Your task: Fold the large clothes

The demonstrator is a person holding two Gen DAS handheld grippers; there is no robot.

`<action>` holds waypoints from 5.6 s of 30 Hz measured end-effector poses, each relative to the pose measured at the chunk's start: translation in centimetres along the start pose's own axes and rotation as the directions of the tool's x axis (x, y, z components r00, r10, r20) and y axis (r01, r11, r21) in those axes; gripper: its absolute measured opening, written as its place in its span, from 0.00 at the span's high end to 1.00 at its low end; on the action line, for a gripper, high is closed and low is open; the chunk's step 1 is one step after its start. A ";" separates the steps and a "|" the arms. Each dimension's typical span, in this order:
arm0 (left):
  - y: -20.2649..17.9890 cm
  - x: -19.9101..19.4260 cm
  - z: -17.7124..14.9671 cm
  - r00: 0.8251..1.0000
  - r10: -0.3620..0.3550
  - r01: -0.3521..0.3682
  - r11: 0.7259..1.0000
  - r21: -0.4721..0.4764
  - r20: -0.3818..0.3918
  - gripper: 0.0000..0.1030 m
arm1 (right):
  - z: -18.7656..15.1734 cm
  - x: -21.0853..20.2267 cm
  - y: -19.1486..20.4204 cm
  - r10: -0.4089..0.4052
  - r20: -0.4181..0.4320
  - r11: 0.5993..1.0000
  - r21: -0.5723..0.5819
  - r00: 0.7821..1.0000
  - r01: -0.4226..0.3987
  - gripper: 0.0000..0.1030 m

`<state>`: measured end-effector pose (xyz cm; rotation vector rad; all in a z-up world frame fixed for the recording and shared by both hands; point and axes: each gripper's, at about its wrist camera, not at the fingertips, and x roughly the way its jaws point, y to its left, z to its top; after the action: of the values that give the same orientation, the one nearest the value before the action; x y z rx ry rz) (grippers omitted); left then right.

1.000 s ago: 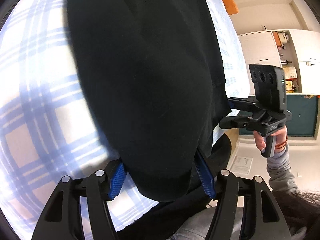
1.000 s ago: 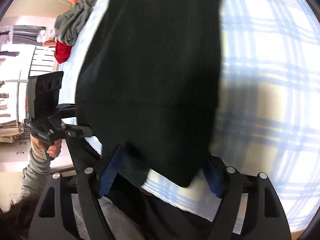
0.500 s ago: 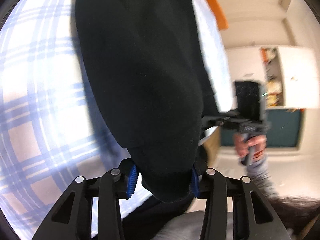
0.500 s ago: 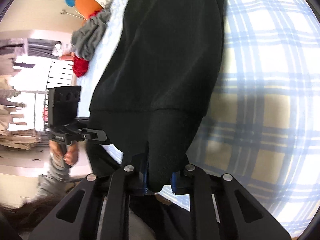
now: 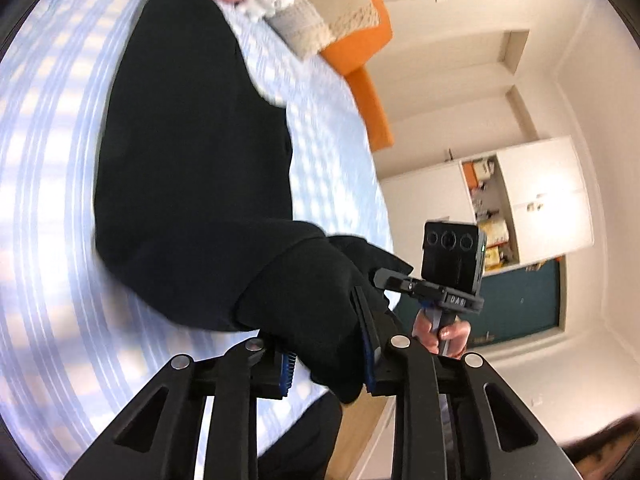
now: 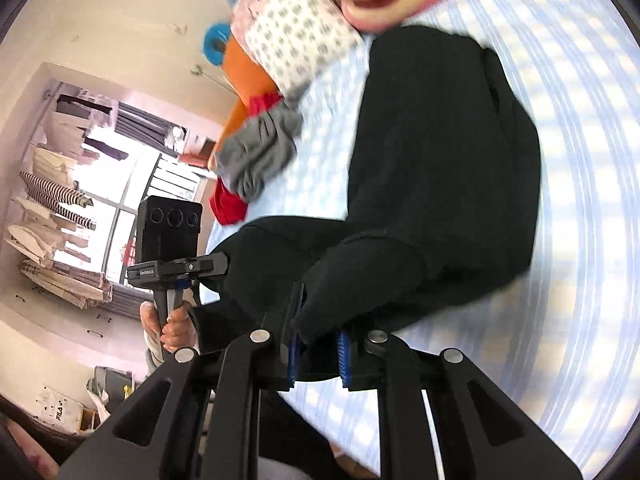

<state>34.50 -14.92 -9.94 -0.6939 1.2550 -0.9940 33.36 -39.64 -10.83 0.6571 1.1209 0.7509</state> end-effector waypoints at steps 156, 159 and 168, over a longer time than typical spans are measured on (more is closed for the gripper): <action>14.1 -3.5 -2.1 0.997 -0.080 0.079 0.937 -0.339 0.010 0.71 | 0.6 4.7 -10.8 0.238 -0.087 0.892 0.414 0.967 -0.182 0.73; 12.6 -4.8 -0.1 0.994 -0.091 0.103 0.940 -0.326 0.052 0.70 | 2.6 4.3 -9.3 0.257 -0.047 0.879 0.427 0.965 -0.214 0.73; 12.3 -6.1 10.1 0.979 -0.100 0.162 0.908 -0.387 0.176 0.69 | 11.5 4.8 -10.0 0.314 0.130 0.774 0.538 0.940 -0.333 0.71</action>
<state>47.01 -4.99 -15.85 -1.1657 1.3006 -0.7781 47.39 -42.70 -17.79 1.3842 1.2168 0.6979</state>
